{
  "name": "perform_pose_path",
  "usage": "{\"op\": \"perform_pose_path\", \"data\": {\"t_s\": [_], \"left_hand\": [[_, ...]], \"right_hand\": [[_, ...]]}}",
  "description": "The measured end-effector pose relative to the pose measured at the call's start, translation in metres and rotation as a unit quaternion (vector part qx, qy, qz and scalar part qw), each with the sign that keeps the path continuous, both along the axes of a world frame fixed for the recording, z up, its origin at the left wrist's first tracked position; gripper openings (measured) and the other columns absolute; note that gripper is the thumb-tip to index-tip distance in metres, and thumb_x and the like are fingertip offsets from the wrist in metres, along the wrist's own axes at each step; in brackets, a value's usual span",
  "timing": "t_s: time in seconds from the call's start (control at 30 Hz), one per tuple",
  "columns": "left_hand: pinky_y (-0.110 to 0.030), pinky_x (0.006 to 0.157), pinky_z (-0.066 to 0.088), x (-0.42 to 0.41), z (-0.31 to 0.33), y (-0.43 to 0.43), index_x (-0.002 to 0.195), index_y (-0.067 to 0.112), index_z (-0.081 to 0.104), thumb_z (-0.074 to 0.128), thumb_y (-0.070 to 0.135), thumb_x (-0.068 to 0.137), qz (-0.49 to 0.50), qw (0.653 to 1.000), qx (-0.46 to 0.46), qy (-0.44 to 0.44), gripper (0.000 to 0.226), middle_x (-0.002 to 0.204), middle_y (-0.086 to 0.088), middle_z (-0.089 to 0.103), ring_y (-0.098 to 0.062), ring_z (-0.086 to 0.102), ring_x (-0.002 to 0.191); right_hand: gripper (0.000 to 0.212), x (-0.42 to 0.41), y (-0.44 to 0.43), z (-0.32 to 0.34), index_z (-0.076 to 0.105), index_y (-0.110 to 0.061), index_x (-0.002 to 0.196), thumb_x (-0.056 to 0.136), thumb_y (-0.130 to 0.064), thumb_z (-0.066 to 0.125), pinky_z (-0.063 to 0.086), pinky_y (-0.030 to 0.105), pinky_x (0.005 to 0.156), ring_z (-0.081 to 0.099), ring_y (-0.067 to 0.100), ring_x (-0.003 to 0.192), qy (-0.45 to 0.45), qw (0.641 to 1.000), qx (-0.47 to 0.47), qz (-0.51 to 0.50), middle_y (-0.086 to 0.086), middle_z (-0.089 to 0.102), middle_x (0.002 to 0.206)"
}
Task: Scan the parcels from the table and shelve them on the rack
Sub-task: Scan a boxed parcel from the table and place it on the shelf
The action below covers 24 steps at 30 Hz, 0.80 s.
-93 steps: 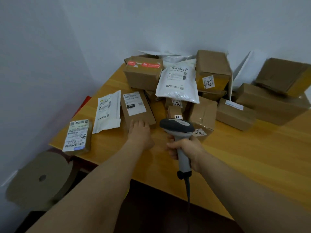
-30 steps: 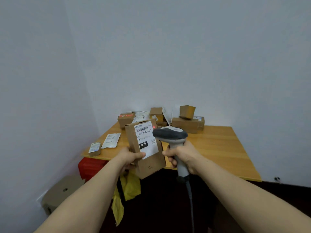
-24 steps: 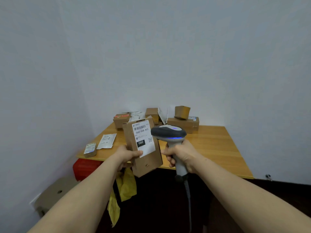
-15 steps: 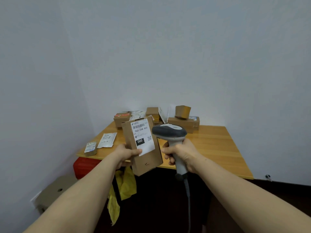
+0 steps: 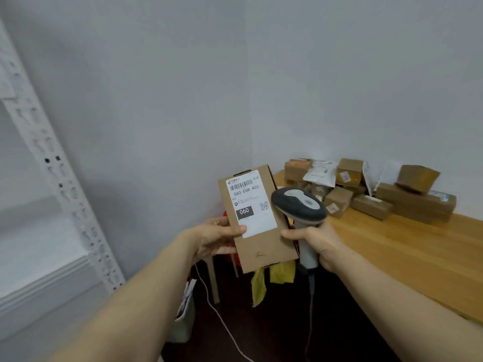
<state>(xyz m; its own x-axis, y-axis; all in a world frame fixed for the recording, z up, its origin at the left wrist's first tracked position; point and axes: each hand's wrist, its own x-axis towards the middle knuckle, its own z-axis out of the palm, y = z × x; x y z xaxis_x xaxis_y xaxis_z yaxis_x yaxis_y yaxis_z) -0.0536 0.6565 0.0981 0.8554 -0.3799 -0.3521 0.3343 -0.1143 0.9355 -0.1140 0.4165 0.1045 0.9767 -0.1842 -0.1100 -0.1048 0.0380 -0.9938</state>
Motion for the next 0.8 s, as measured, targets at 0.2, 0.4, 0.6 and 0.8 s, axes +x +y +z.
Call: {"op": "perform_pose_path", "data": {"t_s": [0.2,0.4,0.6,0.8], "left_hand": [[-0.035,0.085,0.057,-0.061,0.009,0.115,0.114,0.012,0.064,0.078,0.008,0.066,0.085,0.996,-0.011,0.006,0.050,0.110,-0.006,0.072,-0.020,0.069,0.101],[-0.034,0.080,0.058,-0.142,0.008,0.231,0.116,0.011,0.062,0.078,0.000,0.068,0.168,0.985,-0.047,0.017,0.052,0.111,-0.007,0.071,-0.021,0.068,0.103],[-0.031,0.084,0.055,-0.246,0.003,0.358,0.111,0.016,0.067,0.077,0.011,0.073,0.234,0.972,0.019,0.028,0.039,0.104,-0.001,0.072,-0.015,0.068,0.094],[-0.033,0.075,0.059,-0.318,0.003,0.451,0.110,0.009,0.068,0.079,0.018,0.070,0.302,0.953,-0.026,0.028,0.043,0.099,-0.006,0.072,-0.018,0.069,0.092]], "right_hand": [[0.048,-0.006,0.107,0.001,0.063,-0.026,0.087,0.060,0.009,0.083,0.050,0.025,0.060,0.062,0.008,0.082,-0.037,0.994,-0.014,0.104,-0.013,0.069,0.085],[0.040,-0.033,0.227,0.004,0.066,-0.018,0.081,0.060,0.013,0.081,0.053,0.029,0.055,0.068,0.011,0.063,-0.027,0.984,0.010,0.174,-0.008,0.072,0.067],[0.035,-0.089,0.381,-0.001,0.066,-0.005,0.088,0.061,0.014,0.079,0.058,0.042,0.066,0.070,0.031,0.073,0.031,0.971,0.050,0.231,0.009,0.073,0.076],[0.033,-0.135,0.497,0.003,0.065,-0.001,0.094,0.066,0.004,0.081,0.056,0.049,0.082,0.067,0.035,0.086,0.056,0.958,0.062,0.274,0.014,0.072,0.089]]}}
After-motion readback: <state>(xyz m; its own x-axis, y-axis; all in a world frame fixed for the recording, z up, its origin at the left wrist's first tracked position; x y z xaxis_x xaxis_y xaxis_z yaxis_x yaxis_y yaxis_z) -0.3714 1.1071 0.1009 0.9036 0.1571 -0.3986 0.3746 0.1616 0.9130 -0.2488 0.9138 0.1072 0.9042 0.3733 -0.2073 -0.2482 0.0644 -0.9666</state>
